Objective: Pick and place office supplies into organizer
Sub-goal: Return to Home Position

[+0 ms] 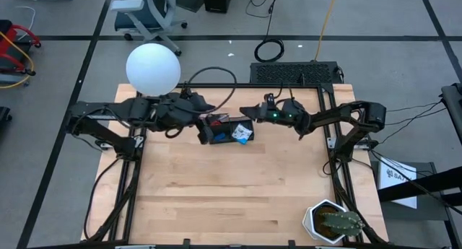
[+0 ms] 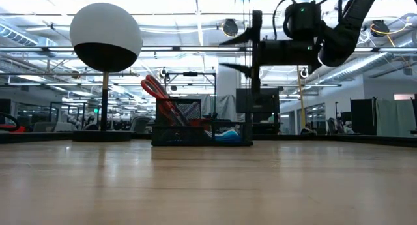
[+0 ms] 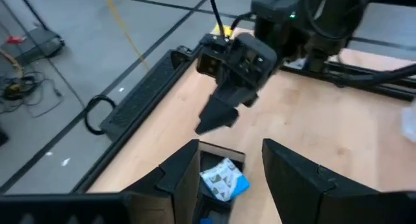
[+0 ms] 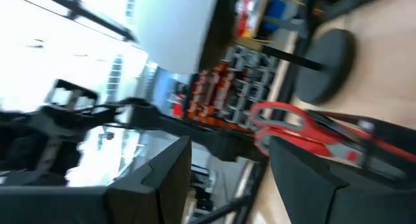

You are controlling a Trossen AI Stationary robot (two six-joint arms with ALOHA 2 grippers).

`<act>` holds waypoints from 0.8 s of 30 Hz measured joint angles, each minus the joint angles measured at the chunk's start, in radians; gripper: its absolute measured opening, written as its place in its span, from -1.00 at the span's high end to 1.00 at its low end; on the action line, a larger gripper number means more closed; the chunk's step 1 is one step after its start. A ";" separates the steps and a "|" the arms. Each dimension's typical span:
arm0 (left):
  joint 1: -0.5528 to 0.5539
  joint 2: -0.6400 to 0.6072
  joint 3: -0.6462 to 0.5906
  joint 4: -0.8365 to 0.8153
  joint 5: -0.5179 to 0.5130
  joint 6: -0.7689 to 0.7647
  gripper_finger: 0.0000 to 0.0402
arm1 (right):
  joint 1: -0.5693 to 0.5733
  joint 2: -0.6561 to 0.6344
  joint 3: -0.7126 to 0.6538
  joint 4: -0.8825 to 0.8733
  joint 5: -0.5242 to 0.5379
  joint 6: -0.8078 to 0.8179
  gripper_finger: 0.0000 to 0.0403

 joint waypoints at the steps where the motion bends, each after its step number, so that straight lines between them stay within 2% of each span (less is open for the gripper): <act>1: 0.000 -0.011 0.000 -0.001 0.015 0.000 0.14 | 0.000 0.000 0.000 0.029 -0.001 0.000 0.02; 8: -0.002 -0.111 0.000 0.059 0.176 0.063 0.14 | 0.000 0.000 0.000 0.173 -0.016 -0.054 0.02; 18: -0.002 -0.204 0.000 0.072 0.178 -0.047 0.14 | 0.000 0.000 0.000 0.122 0.003 -0.024 0.02; 24: -0.002 -0.208 0.000 0.073 0.203 -0.132 0.14 | 0.000 0.000 0.000 0.121 0.005 0.114 0.01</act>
